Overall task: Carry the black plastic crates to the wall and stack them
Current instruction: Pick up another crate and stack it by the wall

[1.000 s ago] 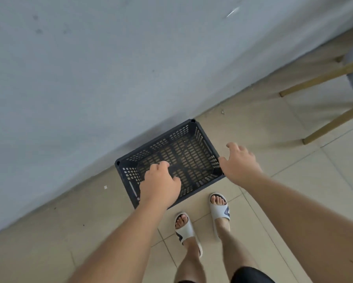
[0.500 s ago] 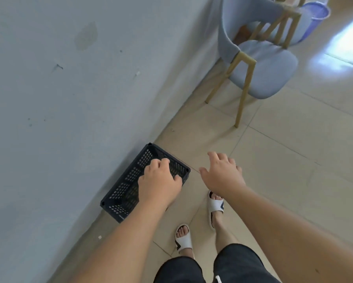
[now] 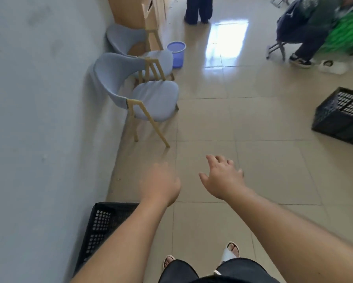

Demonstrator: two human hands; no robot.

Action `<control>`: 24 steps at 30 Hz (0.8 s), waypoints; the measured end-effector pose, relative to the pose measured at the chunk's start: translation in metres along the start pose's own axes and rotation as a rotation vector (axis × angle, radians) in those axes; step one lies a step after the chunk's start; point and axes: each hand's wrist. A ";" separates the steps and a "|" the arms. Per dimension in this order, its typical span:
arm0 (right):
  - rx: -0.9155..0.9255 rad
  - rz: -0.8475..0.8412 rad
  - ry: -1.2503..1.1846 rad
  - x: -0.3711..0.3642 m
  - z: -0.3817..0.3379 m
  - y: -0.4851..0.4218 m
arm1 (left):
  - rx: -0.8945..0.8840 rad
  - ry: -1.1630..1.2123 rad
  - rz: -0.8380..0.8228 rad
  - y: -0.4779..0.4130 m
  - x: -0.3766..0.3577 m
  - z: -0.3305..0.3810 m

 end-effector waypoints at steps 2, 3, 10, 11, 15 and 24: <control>-0.059 0.025 -0.031 0.015 0.049 0.003 | -0.061 -0.037 -0.015 -0.004 -0.008 0.055; -0.088 0.041 -0.047 0.022 0.074 0.005 | -0.097 -0.053 -0.022 -0.006 -0.012 0.082; -0.345 0.081 -0.183 0.045 0.242 0.024 | -0.350 -0.130 -0.075 -0.006 -0.050 0.256; -0.385 0.076 -0.208 0.045 0.262 0.026 | -0.382 -0.139 -0.083 -0.006 -0.055 0.276; -0.537 0.056 -0.289 0.046 0.329 0.029 | -0.496 -0.179 -0.112 -0.018 -0.073 0.348; -0.822 0.071 -0.410 0.068 0.448 -0.016 | -0.706 -0.217 -0.245 -0.085 -0.123 0.493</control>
Point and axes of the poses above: each hand's wrist, its own y-axis away from the middle knuckle, its own x-axis out of the back of the hand, z = x × y, and after that the axes turned 10 degrees about y, right-handed
